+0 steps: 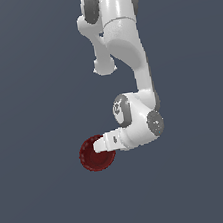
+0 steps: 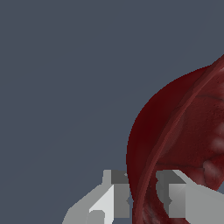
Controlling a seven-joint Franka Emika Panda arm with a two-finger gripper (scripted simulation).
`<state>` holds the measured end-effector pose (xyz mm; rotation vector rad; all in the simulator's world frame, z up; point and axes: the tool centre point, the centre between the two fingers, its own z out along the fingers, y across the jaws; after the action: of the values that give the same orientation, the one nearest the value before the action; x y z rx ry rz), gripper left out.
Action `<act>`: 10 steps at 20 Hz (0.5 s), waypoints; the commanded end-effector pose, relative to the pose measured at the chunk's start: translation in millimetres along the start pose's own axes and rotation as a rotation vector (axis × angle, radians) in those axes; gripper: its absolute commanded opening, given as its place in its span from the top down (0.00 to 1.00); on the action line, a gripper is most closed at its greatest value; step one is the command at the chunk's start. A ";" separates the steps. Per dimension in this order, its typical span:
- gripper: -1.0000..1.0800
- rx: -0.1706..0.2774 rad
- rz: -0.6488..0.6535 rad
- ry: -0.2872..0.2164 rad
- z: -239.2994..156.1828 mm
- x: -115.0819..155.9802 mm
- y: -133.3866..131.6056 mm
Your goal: Pick up the object and move it to a goal position.
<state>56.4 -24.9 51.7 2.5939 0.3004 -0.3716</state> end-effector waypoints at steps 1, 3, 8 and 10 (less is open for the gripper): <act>1.00 0.000 0.001 0.003 -4.4 -6.1 2.1; 1.00 0.000 0.001 0.003 -7.4 -12.9 3.1; 1.00 0.001 0.001 0.003 -17.4 -36.1 6.3; 1.00 0.001 0.001 0.003 -22.7 -47.9 8.2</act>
<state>24.5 -26.7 81.4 2.5948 0.3011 -0.3724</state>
